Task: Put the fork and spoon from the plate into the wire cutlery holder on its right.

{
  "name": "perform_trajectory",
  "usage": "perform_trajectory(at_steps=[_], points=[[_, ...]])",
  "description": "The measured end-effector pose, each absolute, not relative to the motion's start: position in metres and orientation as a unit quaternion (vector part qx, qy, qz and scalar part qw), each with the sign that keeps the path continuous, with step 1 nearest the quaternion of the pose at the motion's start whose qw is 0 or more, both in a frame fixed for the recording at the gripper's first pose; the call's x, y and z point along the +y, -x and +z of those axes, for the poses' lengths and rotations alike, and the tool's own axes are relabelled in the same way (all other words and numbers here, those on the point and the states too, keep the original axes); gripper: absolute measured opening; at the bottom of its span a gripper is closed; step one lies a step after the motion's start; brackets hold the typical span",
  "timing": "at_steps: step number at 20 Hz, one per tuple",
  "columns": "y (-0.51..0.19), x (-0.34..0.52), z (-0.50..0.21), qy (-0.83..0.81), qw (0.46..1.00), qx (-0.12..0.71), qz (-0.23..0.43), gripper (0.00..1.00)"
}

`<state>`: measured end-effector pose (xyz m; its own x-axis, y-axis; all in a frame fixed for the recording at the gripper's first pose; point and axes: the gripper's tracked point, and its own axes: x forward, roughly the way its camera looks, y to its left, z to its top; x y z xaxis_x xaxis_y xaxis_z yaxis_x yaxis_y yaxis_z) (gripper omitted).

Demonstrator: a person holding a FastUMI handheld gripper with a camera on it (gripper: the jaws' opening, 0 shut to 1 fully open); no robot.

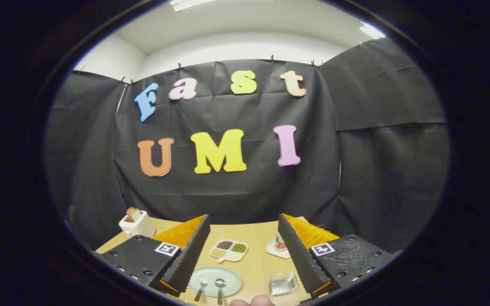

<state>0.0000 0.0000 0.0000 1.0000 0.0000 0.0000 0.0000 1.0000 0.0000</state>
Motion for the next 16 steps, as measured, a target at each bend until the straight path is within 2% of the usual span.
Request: perform_trajectory(at_steps=[12, 16], points=[[0.005, 0.014, -0.018, 0.019, 0.999, 0.04, 0.007, 0.95], [-0.002, 0.016, -0.04, 0.021, 0.996, 0.081, 0.013, 0.96]])
